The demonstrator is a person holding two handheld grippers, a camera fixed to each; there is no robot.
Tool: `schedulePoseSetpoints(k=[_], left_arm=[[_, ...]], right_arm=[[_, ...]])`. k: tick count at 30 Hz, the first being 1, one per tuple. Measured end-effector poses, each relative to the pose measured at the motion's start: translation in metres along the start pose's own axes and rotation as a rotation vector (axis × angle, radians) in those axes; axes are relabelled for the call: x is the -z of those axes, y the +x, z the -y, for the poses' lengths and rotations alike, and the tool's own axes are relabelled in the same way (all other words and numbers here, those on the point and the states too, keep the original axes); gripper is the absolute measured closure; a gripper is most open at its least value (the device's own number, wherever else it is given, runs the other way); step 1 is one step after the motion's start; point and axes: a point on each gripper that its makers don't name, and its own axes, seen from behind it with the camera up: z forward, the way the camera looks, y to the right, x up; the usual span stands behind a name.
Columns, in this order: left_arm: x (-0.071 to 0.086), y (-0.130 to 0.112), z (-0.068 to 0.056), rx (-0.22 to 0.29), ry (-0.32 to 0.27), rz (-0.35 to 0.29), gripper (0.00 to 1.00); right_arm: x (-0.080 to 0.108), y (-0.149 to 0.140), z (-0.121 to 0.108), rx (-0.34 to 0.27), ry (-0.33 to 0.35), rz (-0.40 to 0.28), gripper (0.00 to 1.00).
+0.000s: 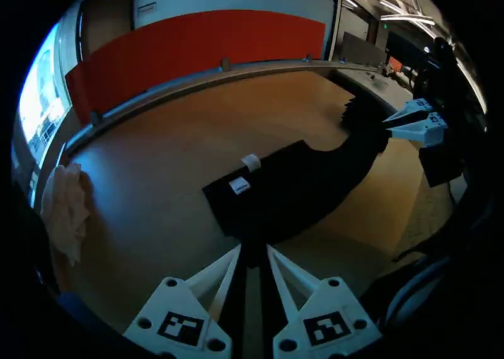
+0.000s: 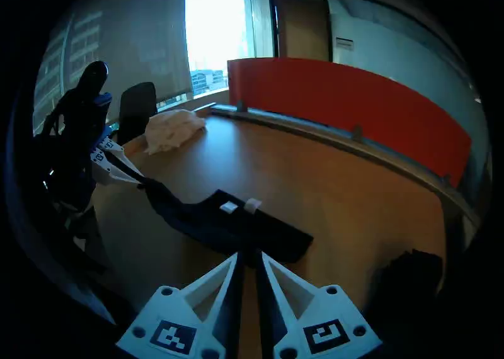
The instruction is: Fold towel
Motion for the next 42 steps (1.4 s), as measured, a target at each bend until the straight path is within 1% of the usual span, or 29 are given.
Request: schedulePoseSetpoints(k=[5,11,17,21,24,27,33,42], left_arm=[[-0.006,0.001,0.003,0.006,0.003,0.003,0.87],[-0.020,0.009,0.011,0.005,0.011,0.010,0.87],[-0.041,0.017,0.022,0.009,0.008,0.013,0.87],[-0.058,0.015,0.033,0.012,0.017,0.036,0.87],[-0.071,0.015,0.039,0.017,0.018,0.048,0.87],[-0.083,0.015,0.042,0.024,0.015,0.059,0.87],[-0.103,0.011,0.043,0.028,0.006,0.079,0.87],[-0.129,0.005,0.048,0.033,0.014,0.096,0.87]], right_arm=[[-0.006,-0.003,-0.002,-0.003,0.003,0.010,0.88],[-0.019,0.000,-0.011,-0.002,0.002,0.014,0.88],[-0.039,0.000,-0.027,-0.005,-0.010,0.023,0.88],[-0.055,-0.003,-0.038,-0.016,-0.015,0.038,0.88],[-0.067,-0.007,-0.044,-0.024,-0.017,0.051,0.88],[-0.077,-0.012,-0.048,-0.024,-0.021,0.068,0.88],[-0.091,-0.023,-0.055,-0.022,-0.028,0.104,0.88],[-0.111,-0.042,-0.065,-0.063,-0.033,0.147,0.88]])
